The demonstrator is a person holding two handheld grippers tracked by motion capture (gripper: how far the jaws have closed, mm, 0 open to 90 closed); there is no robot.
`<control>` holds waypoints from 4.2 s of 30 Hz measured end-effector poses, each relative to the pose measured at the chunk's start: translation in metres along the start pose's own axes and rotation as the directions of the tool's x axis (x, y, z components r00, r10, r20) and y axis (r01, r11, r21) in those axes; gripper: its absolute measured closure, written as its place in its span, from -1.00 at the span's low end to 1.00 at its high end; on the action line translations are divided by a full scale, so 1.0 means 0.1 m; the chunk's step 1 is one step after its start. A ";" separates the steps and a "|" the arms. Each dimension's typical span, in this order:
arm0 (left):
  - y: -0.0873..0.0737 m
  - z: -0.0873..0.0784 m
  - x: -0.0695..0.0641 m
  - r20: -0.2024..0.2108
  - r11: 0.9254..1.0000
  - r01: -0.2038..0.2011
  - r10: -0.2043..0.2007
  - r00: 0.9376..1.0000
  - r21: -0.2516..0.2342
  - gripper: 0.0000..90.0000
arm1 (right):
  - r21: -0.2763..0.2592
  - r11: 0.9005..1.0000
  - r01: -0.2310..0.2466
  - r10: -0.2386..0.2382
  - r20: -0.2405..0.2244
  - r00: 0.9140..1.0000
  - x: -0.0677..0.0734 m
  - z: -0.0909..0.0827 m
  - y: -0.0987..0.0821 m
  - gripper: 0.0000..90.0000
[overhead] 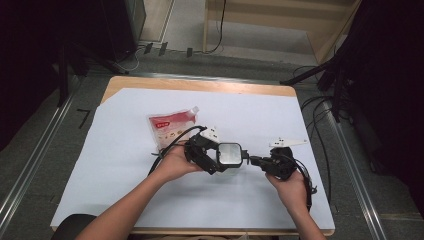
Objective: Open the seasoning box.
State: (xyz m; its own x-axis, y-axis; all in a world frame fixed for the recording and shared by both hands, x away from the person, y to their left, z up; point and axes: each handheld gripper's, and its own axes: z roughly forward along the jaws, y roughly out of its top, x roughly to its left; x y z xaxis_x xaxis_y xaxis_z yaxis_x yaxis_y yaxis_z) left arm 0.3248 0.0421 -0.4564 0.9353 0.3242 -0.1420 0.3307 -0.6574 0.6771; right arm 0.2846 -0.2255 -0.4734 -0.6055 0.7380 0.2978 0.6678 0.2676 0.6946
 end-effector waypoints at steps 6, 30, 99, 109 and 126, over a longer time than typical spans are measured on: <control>0.01 -0.01 -0.01 -0.005 1.000 -0.009 0.009 1.000 0.001 -0.64 | -0.005 1.000 0.006 -0.006 -0.002 1.000 0.00 0.00 0.00 1.00; 0.09 -0.07 -0.04 -0.018 1.000 -0.027 0.027 0.999 0.016 -0.64 | -0.009 1.000 0.003 -0.003 -0.007 1.000 0.02 -0.02 0.01 1.00; 0.82 -0.16 -0.12 -0.026 1.000 -0.012 0.012 1.000 -0.013 -0.14 | -0.013 1.000 -0.005 0.005 0.004 1.000 0.02 -0.01 0.00 1.00; 0.98 -0.06 -0.15 -0.020 1.000 -0.024 0.024 1.000 0.004 -0.15 | -0.013 1.000 -0.002 0.002 0.000 1.000 0.01 -0.01 0.00 1.00; 1.14 -0.07 -0.14 -0.009 1.000 -0.024 0.024 1.000 0.010 -0.15 | -0.013 1.000 -0.004 0.004 -0.009 1.000 0.01 -0.02 -0.01 1.00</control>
State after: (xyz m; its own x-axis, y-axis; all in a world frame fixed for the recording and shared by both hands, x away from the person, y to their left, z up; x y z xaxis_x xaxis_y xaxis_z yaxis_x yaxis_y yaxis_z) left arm 0.3482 -0.0327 -0.3728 0.9418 0.3143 -0.1194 0.3095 -0.6715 0.6732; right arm 0.2831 -0.2261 -0.4725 -0.6069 0.7334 0.3062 0.6646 0.2570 0.7016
